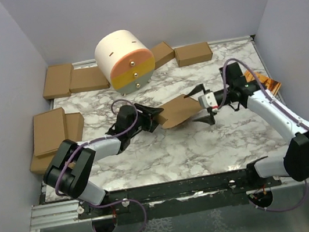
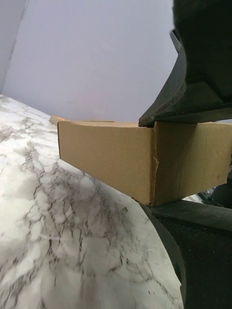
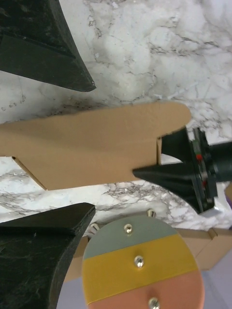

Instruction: Fold the paper box

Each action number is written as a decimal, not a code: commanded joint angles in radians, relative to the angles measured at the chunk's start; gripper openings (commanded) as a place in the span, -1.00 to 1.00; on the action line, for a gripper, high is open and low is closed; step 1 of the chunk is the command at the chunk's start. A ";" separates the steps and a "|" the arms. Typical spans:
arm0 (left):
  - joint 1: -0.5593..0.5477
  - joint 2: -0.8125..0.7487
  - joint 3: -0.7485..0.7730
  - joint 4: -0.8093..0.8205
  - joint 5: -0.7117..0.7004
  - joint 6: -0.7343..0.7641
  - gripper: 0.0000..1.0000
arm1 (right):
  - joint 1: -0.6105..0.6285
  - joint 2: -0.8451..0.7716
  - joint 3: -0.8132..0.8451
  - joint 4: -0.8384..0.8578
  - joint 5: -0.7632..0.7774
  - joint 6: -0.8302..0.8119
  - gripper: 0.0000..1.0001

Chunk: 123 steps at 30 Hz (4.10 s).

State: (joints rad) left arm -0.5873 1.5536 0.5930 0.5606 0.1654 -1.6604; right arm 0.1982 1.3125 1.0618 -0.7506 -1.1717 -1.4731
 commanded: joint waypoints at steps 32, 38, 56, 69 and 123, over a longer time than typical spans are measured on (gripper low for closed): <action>0.073 -0.084 0.034 -0.159 0.132 -0.140 -0.21 | 0.352 0.046 -0.537 1.139 0.612 0.161 0.45; 0.073 -0.100 0.023 -0.157 0.128 -0.147 -0.20 | 0.362 0.074 -0.536 1.179 0.613 0.197 0.27; 0.081 -0.220 -0.072 -0.151 0.038 -0.140 0.57 | 0.348 0.039 -0.487 1.139 0.604 0.422 -0.16; 0.095 -0.613 -0.199 -0.227 -0.237 0.477 0.98 | 0.150 0.019 -0.275 0.901 0.303 0.896 -0.16; -0.066 0.229 0.010 1.222 0.200 0.381 0.62 | -0.068 0.342 -0.267 1.800 -0.149 2.818 -0.16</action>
State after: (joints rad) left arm -0.6437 1.7580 0.5747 1.5318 0.3927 -1.2385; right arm 0.1303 1.6421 0.8017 0.9932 -1.3472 1.3170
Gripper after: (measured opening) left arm 0.843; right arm 0.484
